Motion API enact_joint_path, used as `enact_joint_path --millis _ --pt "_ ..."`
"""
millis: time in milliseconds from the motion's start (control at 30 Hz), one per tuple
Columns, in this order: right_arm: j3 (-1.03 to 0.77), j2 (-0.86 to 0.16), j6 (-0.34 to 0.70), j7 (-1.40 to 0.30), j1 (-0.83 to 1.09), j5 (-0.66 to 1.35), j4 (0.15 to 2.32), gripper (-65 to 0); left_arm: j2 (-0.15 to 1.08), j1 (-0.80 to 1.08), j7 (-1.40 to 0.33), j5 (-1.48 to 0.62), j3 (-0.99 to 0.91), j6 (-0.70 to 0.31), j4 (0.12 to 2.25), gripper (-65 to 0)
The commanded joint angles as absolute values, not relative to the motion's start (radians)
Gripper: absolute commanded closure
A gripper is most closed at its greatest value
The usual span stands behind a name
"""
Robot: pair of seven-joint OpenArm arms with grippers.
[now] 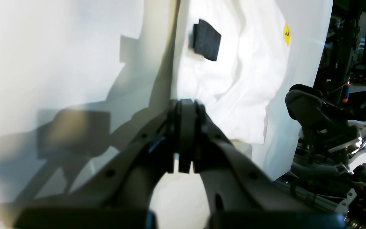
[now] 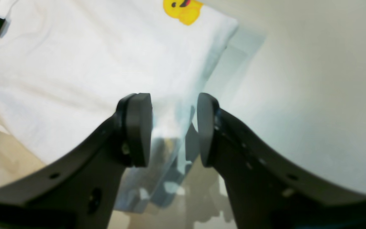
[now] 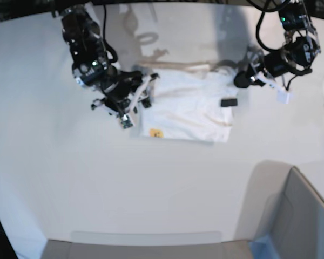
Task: Layout the t-shirt on the table in an organized manner, then fold the t-shirt properly
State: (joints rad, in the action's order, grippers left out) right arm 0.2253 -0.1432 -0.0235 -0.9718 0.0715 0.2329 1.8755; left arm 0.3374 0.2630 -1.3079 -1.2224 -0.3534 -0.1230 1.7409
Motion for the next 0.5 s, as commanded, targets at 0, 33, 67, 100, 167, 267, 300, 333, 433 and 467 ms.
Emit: enact_joint_path --millis 0,33,67,100,167,267,300,333,433,467 --pt "0.223 -0.142 -0.022 -0.954 0.058 0.240 1.877 -24.3 0.351 0.259 -1.314 -1.250 -0.355 -0.114 1.756 0.0" --pt "0.223 -0.142 -0.022 -0.954 0.053 0.240 1.860 -24.3 0.351 0.259 -1.314 -1.250 -0.355 -0.114 1.756 0.0" --pt "0.223 -0.142 -0.022 -0.951 0.051 0.240 1.844 -24.3 0.351 0.259 -1.314 -1.250 -0.355 -0.114 1.756 0.0" --pt "0.223 -0.142 -0.022 -0.949 0.050 0.240 1.824 -24.3 0.351 0.259 -1.314 -1.250 -0.355 -0.114 1.756 0.0" --pt "0.223 -0.140 -0.022 -0.947 0.044 0.240 1.788 -24.3 0.351 0.262 -1.314 -1.250 -0.355 -0.114 1.756 0.0" --pt "0.223 -0.140 -0.022 -0.947 0.038 0.240 1.761 -24.3 0.351 0.263 -1.314 -1.250 -0.355 -0.114 1.756 0.0" --pt "0.223 -0.140 -0.022 -0.947 0.039 0.240 1.761 -24.3 0.351 0.263 -1.314 -1.250 -0.355 -0.114 1.756 0.0" --pt "0.223 -0.140 -0.022 -0.947 0.041 0.240 1.762 -24.3 0.351 0.263 -1.314 -1.248 -0.357 -0.114 1.756 0.0" --pt "0.223 -0.142 -0.022 -0.947 0.042 0.240 1.762 -24.3 0.351 0.263 -1.311 -1.245 -0.366 -0.114 1.755 0.0" --pt "0.223 -0.142 -0.022 -0.947 0.042 0.240 1.762 -24.3 0.352 0.263 -1.310 -1.236 -0.366 -0.114 1.750 0.0"
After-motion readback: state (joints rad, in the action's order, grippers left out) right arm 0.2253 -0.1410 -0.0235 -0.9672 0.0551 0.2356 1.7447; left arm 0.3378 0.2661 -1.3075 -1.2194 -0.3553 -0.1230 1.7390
